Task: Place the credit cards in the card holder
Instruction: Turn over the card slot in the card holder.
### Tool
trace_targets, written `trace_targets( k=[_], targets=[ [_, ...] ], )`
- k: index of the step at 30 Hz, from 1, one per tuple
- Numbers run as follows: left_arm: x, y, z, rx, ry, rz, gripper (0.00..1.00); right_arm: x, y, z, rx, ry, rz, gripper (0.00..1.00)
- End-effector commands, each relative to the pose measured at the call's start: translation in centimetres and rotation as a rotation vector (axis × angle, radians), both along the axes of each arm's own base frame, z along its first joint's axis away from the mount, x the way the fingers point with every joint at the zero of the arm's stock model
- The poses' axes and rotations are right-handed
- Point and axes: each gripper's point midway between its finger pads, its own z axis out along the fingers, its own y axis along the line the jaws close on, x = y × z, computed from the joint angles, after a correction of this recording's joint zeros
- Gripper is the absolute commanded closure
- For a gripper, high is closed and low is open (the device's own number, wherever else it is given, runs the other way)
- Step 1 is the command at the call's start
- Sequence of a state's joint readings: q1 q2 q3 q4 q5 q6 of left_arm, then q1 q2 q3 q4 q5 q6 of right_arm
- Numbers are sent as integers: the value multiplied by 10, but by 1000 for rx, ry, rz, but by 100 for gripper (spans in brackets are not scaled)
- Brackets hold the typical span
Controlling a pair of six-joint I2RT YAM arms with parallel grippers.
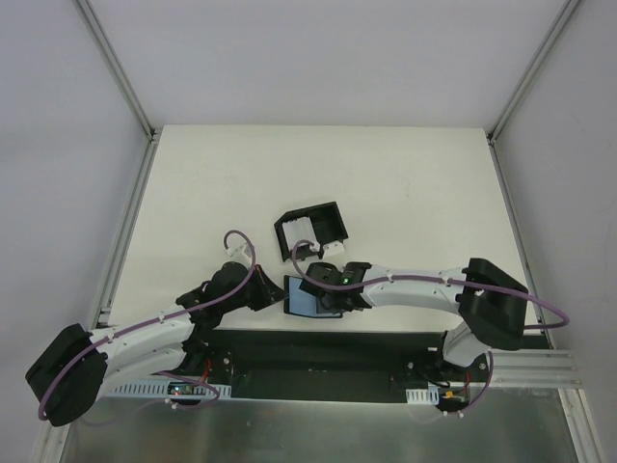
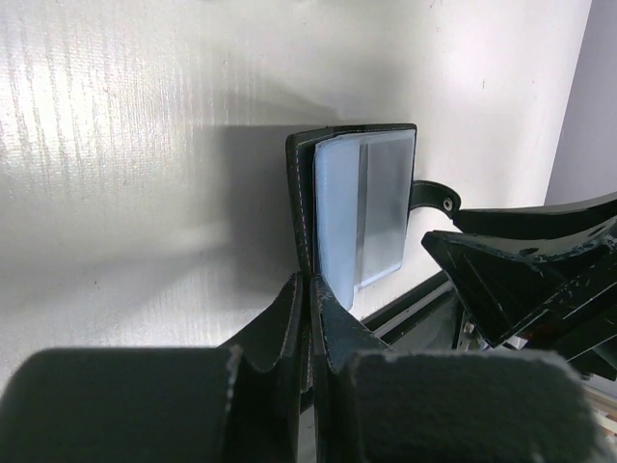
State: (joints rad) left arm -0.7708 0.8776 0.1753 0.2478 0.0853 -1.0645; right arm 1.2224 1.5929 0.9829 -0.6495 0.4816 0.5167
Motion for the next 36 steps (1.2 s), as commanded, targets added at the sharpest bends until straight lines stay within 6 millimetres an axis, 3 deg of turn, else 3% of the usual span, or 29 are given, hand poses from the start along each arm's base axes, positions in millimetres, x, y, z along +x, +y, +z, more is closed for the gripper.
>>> trace_targets(
  k=[1,10,14,20,25,31,33,36],
  targets=[
    [4,3,-3,10,2,33,100,1,8,15,77,-11,-11,59],
    [4,4,-6,15,12,39,100,10,52,47,274,-52,93,61],
    [3,5,-10,26,28,43,100,7,77,42,343,0,150,71],
    [3,4,-10,24,29,38,100,2,96,9,357,101,160,83],
    [3,5,-11,26,32,42,100,7,85,-17,321,148,113,88],
    [2,6,-12,28,35,48,100,14,40,-28,127,115,34,96],
    [2,6,-12,29,33,47,100,14,38,-30,107,118,32,96],
    [2,6,-12,32,34,43,100,12,52,-23,177,125,70,95]
  ],
)
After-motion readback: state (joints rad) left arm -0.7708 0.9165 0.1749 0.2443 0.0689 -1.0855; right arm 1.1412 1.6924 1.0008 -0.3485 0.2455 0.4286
